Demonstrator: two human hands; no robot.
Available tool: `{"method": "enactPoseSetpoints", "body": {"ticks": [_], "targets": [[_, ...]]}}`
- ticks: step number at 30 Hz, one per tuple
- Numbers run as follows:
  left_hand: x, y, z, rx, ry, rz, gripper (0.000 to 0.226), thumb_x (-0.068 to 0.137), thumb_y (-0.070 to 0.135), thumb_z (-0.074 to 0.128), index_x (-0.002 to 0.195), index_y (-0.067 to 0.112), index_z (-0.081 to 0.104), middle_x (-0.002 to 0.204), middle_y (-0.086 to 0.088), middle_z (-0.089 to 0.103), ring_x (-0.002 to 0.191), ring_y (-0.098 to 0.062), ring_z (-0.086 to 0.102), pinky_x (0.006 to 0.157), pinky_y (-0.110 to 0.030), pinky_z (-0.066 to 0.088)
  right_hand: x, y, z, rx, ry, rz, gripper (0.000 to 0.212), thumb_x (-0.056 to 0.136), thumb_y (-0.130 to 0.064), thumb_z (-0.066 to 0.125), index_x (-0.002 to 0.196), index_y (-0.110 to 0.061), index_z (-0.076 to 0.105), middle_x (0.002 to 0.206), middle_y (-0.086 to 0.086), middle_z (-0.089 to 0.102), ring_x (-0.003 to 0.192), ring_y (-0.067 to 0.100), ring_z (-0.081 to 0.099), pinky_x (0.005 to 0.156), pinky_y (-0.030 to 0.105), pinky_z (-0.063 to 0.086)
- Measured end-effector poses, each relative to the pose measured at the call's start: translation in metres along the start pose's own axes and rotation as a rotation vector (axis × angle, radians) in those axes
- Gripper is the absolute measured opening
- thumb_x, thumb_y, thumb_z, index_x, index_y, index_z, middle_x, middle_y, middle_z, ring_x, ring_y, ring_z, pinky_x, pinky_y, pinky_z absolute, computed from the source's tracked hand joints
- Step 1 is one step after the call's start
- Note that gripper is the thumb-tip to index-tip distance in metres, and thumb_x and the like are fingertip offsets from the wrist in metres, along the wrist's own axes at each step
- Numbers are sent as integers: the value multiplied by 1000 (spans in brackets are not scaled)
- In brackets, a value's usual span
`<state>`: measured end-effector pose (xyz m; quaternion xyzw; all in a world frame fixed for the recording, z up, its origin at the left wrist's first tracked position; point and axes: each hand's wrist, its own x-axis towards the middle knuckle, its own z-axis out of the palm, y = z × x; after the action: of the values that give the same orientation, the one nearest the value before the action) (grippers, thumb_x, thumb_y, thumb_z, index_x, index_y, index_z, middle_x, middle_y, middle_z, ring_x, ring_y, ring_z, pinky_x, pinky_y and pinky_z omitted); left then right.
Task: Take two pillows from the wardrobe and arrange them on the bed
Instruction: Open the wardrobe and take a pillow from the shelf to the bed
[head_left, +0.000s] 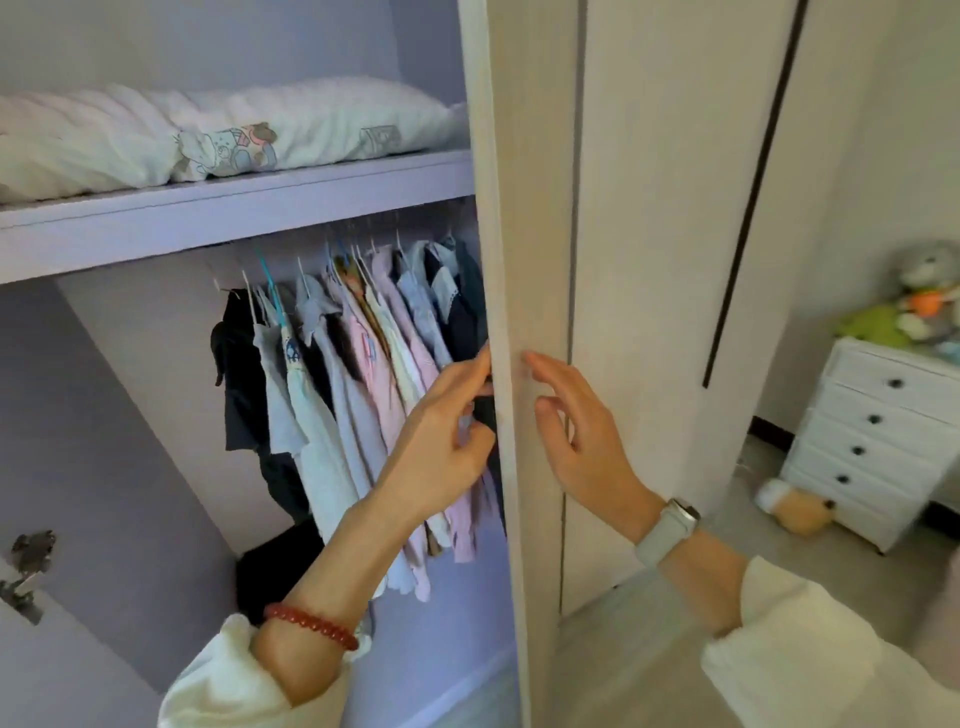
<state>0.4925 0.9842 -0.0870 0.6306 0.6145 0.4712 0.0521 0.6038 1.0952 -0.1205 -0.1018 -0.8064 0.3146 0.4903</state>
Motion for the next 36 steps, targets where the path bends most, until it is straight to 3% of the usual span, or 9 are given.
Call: {"method": "enactPoseSetpoints", "body": {"ticks": [3, 5, 11, 15, 20, 24, 29, 33, 36], "targets": [[11, 10, 31, 8, -116, 97, 70, 77, 4, 38, 138, 36, 21, 136, 14, 31, 110, 15, 40, 90, -3, 33, -15, -1, -36, 15, 60, 41, 42, 91, -28, 33, 131, -17, 38, 131, 0, 48, 119, 10, 49, 98, 17, 41], [25, 17, 55, 16, -180, 130, 75, 81, 4, 42, 138, 44, 16, 148, 10, 19, 113, 0, 42, 87, -7, 38, -22, 3, -62, -10, 94, 79, 38, 93, -24, 35, 131, -27, 35, 129, -11, 47, 117, 2, 48, 96, 12, 40], [90, 43, 139, 38, -281, 244, 81, 87, 0, 42, 126, 60, 7, 148, 19, 3, 133, 2, 8, 91, 7, 12, -25, 30, -139, -313, 407, 179, 38, 89, -15, 38, 125, -12, 48, 100, -3, 55, 89, 8, 52, 79, 29, 50], [134, 55, 184, 85, -318, 229, 69, 88, 3, 43, 141, 36, 16, 155, 10, 4, 140, -9, 10, 103, -16, 18, -11, 49, -184, -367, 501, 291, 40, 88, -2, 35, 126, -6, 45, 105, 9, 61, 92, 22, 56, 82, 35, 47], [169, 62, 207, 152, -333, 227, 62, 88, 6, 44, 142, 26, 22, 156, 4, 7, 142, -14, 6, 110, -26, 14, 10, 62, -208, -416, 516, 486, 47, 88, 0, 36, 134, -3, 33, 129, 19, 51, 118, 32, 49, 96, 33, 40], [184, 56, 179, 166, -167, 232, 54, 89, 8, 46, 138, 23, 32, 152, -2, 19, 139, -17, 18, 109, -30, 20, 23, 49, -195, -642, 546, 201, 58, 84, 2, 41, 139, -4, 25, 149, 23, 23, 140, 36, 20, 115, 39, 16], [199, 24, 93, 307, 22, 192, 43, 88, 5, 48, 130, 14, 44, 144, -10, 33, 132, -25, 30, 104, -28, 21, 61, 42, -162, -800, 598, 95, 60, 75, 0, 48, 133, -9, 39, 147, 24, 28, 134, 57, 2, 109, 64, 8], [199, -10, 5, 454, 181, 115, 40, 84, 1, 51, 124, 8, 51, 137, -17, 40, 126, -34, 38, 105, -44, 32, 93, 44, -122, -808, 510, -53, 62, 75, 3, 42, 135, -9, 34, 147, 24, 26, 139, 35, 8, 111, 64, 6], [194, -35, -61, 606, 235, 67, 39, 84, 2, 52, 124, 7, 51, 136, -19, 42, 126, -37, 36, 102, -49, 33, 135, 35, -64, -679, 391, -103, 60, 75, 2, 42, 134, -8, 38, 146, 20, 33, 139, 38, 17, 112, 60, 9]]}}
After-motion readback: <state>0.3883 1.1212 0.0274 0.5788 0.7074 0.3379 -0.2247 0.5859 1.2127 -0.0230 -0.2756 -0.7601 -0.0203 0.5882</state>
